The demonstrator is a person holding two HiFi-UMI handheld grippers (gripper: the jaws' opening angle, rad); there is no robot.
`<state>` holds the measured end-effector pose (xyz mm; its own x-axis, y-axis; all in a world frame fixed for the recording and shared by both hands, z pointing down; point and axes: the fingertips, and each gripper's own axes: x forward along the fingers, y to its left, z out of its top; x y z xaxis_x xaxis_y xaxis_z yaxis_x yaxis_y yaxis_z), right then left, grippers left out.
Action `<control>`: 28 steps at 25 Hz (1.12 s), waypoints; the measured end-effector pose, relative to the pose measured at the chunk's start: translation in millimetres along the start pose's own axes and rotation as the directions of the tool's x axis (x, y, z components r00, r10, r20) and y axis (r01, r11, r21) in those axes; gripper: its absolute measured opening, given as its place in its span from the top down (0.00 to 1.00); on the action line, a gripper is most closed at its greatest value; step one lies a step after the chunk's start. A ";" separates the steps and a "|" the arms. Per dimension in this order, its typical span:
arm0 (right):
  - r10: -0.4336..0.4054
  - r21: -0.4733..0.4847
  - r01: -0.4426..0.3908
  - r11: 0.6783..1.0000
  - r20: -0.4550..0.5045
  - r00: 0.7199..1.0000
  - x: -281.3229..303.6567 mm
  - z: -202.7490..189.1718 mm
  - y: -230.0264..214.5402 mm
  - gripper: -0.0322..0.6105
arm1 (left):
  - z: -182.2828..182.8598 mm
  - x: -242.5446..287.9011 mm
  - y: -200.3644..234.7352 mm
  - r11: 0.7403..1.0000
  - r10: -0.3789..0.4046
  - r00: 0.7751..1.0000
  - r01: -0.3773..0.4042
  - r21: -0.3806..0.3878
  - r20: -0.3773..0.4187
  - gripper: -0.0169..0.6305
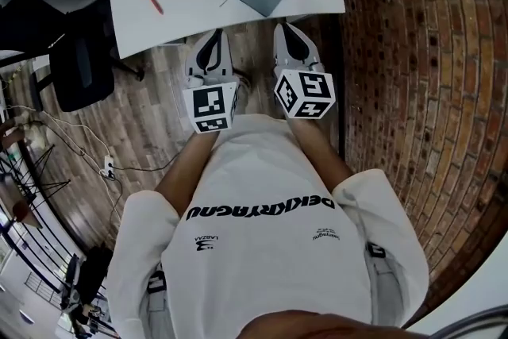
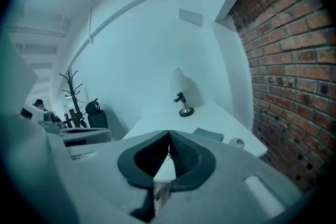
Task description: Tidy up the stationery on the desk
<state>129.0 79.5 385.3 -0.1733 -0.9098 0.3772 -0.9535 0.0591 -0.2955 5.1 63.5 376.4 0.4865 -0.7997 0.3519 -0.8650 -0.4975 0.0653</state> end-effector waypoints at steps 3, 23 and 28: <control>-0.031 0.011 0.031 0.999 -0.023 0.999 24.0 3.5 -7.3 0.96 | 2.3 29.0 11.1 0.999 -0.032 0.999 0.032 0.003 -0.021 0.98; -0.168 0.091 0.184 0.979 -0.159 0.973 131.7 -6.3 -66.2 0.94 | -28.6 175.0 33.4 0.967 -0.244 0.925 0.256 0.005 -0.292 0.98; -0.180 0.104 0.205 0.973 -0.210 0.961 153.0 -19.1 -95.7 0.92 | -42.1 209.6 28.5 0.957 -0.284 0.889 0.286 -0.049 -0.360 0.97</control>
<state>189.0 -57.5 488.2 -0.0463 -0.7983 0.6004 -0.9380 -0.1720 -0.3009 77.2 -104.1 491.3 0.6341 -0.4483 0.6300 -0.6943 -0.6888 0.2086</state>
